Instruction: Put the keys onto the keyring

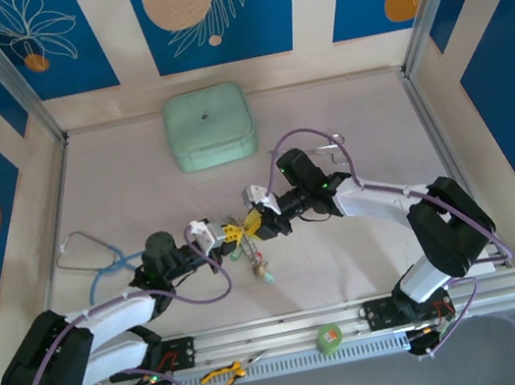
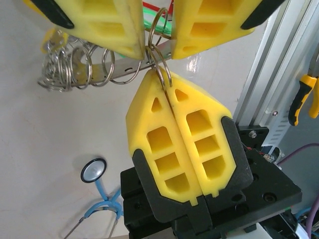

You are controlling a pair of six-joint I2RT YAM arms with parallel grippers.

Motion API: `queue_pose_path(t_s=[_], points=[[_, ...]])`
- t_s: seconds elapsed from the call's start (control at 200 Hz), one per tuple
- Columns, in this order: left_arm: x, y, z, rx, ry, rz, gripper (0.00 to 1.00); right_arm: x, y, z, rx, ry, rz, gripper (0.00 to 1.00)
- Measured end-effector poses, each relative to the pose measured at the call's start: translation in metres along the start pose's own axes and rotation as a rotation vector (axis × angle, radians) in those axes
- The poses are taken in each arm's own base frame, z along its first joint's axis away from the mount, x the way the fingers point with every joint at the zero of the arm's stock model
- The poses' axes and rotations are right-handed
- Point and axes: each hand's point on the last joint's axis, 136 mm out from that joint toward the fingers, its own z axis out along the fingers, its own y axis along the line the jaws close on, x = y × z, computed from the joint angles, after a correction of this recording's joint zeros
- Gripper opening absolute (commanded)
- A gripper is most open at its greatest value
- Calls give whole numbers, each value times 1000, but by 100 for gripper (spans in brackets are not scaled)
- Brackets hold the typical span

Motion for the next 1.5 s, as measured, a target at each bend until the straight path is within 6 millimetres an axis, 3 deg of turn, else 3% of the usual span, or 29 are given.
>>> queue_pose_path(t_s=[0.265, 0.45, 0.55, 0.675, 0.82, 1.31, 1.5], points=[[0, 0, 0, 0, -1, 1, 0, -1, -1, 1, -4, -4, -5, 15], [-1, 0, 0, -1, -4, 2, 0, -3, -1, 1, -10, -10, -12, 0], [-1, 0, 0, -1, -5, 3, 0, -3, 0, 1, -15, -10, -17, 0], [-1, 1, 0, -6, -6, -2, 22, -5, 1, 0, -19, -2, -15, 0], [0, 1, -2, -12, 5, 2, 27, -6, -1, -1, -5, 34, -12, 0], [3, 0, -5, -9, 78, 36, 18, -5, 8, 4, 42, 313, -163, 0], [3, -3, -3, 16, 81, 45, 5, -5, 8, 3, 60, 374, -200, 0]])
